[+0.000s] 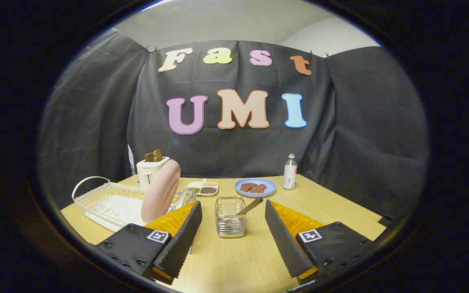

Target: Take the plate from the dish rack, then take the spoon from the basket and place it into the plate.

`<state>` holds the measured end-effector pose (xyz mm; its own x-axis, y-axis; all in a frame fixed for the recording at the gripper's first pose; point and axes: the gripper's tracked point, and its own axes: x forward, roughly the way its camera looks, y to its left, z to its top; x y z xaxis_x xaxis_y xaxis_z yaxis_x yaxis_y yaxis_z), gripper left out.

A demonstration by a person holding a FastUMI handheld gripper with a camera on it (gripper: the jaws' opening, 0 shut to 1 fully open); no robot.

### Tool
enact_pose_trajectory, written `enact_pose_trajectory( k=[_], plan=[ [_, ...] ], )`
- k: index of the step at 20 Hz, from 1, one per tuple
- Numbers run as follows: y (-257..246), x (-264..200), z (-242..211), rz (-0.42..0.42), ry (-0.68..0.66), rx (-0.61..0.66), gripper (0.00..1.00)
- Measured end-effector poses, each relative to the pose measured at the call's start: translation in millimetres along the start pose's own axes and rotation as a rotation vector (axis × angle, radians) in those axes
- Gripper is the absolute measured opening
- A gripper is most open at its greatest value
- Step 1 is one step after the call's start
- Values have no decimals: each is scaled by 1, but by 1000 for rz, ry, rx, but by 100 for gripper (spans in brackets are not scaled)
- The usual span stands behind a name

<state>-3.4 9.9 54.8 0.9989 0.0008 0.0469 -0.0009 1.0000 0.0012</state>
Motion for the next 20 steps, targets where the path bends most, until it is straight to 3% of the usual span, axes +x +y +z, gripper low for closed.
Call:
enact_pose_trajectory(
  k=[6,9,20],
  plan=[
    [54,25,51,18,44,108,94],
    [99,49,61,75,132,146,94],
    [144,114,-13,65,642,212,91]
  ],
)
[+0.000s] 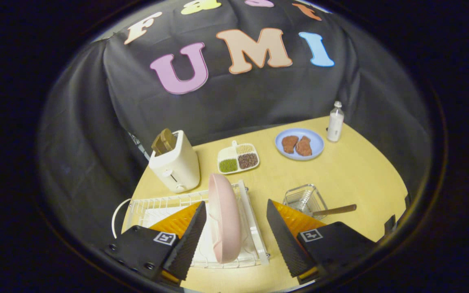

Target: Take the plate from the dish rack, then take the spoon from the basket and place it into the plate.

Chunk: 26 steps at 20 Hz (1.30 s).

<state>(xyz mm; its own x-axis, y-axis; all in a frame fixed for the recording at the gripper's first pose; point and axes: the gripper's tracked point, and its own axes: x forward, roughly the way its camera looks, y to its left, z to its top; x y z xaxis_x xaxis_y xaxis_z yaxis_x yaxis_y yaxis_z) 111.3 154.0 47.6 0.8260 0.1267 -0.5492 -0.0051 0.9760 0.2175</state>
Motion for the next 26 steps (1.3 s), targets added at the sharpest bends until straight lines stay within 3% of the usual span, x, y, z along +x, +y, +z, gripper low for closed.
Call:
enact_pose_trajectory(
  k=[3,12,20,26],
  plan=[
    [12,14,-17,23,106,22,88],
    [20,33,-44,-29,206,-46,41],
    [-3,26,-26,-148,162,-126,30],
    [-4,22,-18,-168,158,-141,27]
  ],
)
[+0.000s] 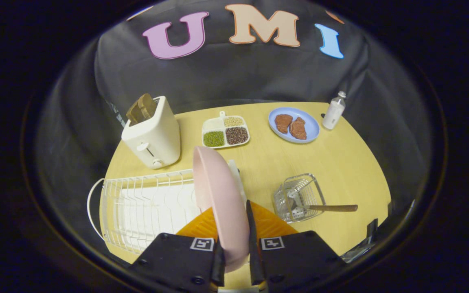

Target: Take the plate from the dish rack, then take the spoon from the basket and place it into the plate.

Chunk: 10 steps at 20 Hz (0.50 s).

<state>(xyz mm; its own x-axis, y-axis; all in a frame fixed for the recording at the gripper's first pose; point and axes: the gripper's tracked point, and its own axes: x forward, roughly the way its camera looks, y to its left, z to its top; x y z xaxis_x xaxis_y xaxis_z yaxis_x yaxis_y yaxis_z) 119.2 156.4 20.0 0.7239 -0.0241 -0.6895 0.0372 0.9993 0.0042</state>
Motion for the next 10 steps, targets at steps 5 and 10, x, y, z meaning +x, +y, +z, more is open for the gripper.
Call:
enact_pose_trajectory(
  k=[5,10],
  plan=[
    [-1,-9,7,-61,6,-35,27],
    [-9,-40,27,-9,-68,55,27]
  ],
)
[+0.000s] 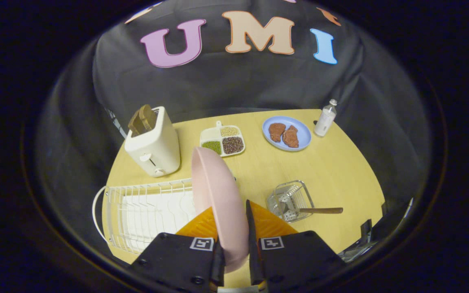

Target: Take the plate from the dish rack, then take the spoon from the basket and place it into the plate.

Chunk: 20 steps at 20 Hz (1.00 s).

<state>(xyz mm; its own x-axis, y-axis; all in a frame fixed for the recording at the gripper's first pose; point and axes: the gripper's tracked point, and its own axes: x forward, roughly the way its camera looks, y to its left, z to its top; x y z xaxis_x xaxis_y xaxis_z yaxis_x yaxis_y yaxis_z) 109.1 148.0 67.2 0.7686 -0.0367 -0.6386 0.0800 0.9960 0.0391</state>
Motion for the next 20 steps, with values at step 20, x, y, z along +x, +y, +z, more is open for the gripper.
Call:
enact_pose_trajectory(
  k=[20],
  plan=[
    [-176,-115,-93,-138,-256,609,27]
  ],
)
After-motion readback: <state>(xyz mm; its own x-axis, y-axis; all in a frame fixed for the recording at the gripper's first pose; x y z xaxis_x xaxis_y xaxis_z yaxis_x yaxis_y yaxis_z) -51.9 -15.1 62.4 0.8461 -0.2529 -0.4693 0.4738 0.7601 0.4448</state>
